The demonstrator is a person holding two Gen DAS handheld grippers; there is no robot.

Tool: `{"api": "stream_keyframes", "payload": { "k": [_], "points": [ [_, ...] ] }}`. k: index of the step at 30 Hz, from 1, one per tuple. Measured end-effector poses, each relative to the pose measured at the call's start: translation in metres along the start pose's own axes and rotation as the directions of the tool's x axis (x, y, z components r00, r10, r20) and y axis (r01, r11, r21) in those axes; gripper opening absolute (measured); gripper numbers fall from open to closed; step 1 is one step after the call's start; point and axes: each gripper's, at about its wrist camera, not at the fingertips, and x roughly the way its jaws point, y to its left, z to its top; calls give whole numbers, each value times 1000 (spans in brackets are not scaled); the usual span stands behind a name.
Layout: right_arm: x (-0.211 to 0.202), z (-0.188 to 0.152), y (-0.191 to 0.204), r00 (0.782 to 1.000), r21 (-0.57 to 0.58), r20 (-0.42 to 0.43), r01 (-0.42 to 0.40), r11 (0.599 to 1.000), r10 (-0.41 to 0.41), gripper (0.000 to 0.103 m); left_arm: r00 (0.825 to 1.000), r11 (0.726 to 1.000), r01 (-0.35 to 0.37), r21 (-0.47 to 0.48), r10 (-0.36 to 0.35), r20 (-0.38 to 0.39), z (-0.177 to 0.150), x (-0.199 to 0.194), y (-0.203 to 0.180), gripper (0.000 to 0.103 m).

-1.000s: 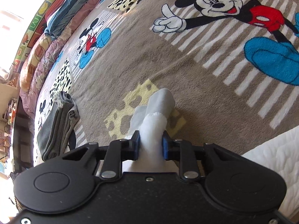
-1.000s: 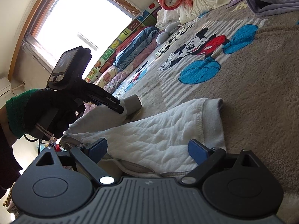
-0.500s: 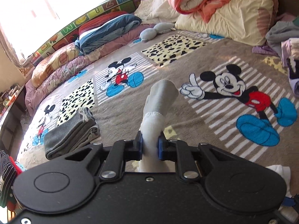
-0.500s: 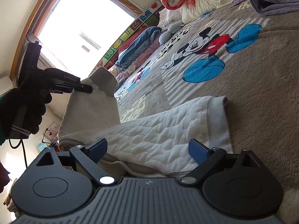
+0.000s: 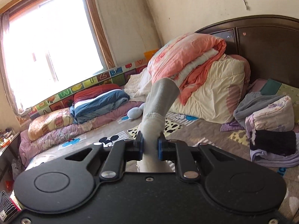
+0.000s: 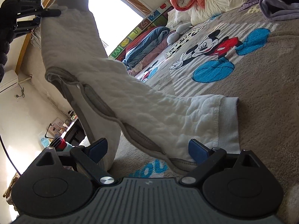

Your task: Fold clothes

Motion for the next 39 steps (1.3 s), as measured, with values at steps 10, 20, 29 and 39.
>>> {"api": "stream_keyframes", "payload": {
  "k": [10,20,29,39],
  "points": [
    [-7,4,-5,1000,22,26,-5,1000,5,93,995,990,-39,-135,51,89,9,-4,16,13],
    [-3,3,-6,1000,30,7,-9,1000,8,93,979,961,-169,-221,139,-148,-97,35,67,13],
    [5,-4,-2,999,11,-33,-3,1000,3,93,946,909,-259,-326,169,-278,-186,34,117,13],
    [18,-16,1,993,6,-101,-54,999,54,93,926,801,-331,-500,173,-336,-274,13,173,13]
  ]
}}
